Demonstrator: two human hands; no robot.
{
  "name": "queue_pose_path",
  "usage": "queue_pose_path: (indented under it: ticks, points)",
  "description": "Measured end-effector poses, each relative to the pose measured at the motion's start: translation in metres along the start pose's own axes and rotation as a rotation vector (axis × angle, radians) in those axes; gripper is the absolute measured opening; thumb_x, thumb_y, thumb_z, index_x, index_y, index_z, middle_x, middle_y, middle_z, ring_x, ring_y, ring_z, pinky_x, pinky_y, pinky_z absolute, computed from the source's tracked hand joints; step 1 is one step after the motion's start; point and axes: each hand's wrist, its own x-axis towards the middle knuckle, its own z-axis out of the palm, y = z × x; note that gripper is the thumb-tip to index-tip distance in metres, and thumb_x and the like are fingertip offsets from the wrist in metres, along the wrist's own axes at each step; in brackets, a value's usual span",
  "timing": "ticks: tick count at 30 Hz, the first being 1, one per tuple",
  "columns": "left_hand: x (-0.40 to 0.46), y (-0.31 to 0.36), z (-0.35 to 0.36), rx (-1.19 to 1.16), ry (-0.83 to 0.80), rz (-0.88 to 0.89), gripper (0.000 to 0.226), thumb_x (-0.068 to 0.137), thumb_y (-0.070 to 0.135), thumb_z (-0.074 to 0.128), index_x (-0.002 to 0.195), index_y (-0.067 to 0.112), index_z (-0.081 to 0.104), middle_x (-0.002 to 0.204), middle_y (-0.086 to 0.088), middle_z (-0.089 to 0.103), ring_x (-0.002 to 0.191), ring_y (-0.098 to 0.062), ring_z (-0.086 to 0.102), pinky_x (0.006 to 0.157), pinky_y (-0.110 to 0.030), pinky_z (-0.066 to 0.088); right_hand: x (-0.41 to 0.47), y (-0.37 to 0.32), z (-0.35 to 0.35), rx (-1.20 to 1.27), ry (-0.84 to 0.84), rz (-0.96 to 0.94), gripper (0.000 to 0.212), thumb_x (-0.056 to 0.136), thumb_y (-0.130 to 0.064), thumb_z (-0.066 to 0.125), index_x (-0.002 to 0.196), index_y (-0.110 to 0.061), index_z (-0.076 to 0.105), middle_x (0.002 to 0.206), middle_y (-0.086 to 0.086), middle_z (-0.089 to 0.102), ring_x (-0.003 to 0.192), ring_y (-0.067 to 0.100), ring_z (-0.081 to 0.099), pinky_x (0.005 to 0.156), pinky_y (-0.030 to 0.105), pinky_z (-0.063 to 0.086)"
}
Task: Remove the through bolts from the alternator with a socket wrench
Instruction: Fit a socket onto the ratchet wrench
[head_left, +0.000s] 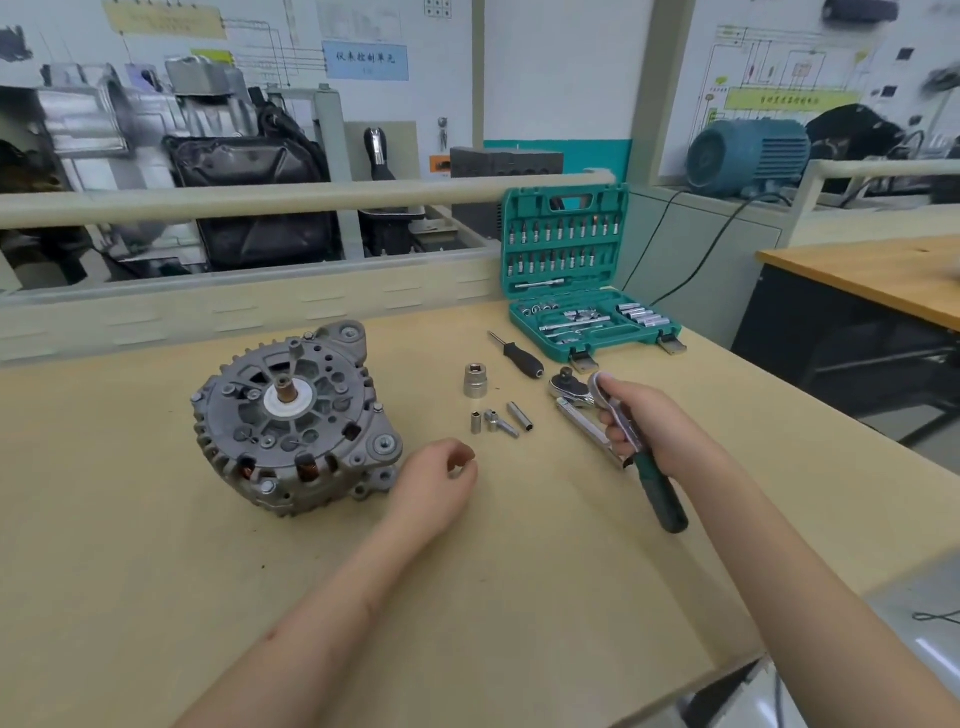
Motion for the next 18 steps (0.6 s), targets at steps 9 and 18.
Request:
queue_pose_path:
  ticks: [9,18]
  points:
    - [0.012,0.001,0.011,-0.013,-0.029,0.019,0.018,0.088,0.020,0.050,0.100,0.015,0.063,0.103,0.001,0.064,0.094,-0.015,0.057,0.083,-0.026,0.045,0.005,-0.002,-0.035,0.066,0.076,0.018,0.029,0.092,-0.032,0.050,0.074,-0.008,0.050,0.060,0.004,0.047,0.034,0.008,0.037,0.032,0.015,0.028]
    - [0.016,0.000,0.017,0.004,-0.037,-0.002,0.019,0.087,0.022,0.050,0.099,0.017,0.063,0.101,0.002,0.065,0.093,-0.015,0.058,0.080,-0.025,0.045,0.034,0.005,0.044,-0.576,0.050,-0.145,0.024,0.083,-0.028,0.064,0.094,-0.010,0.052,0.077,0.002,0.054,0.059,0.013,0.044,0.043,0.020,0.034]
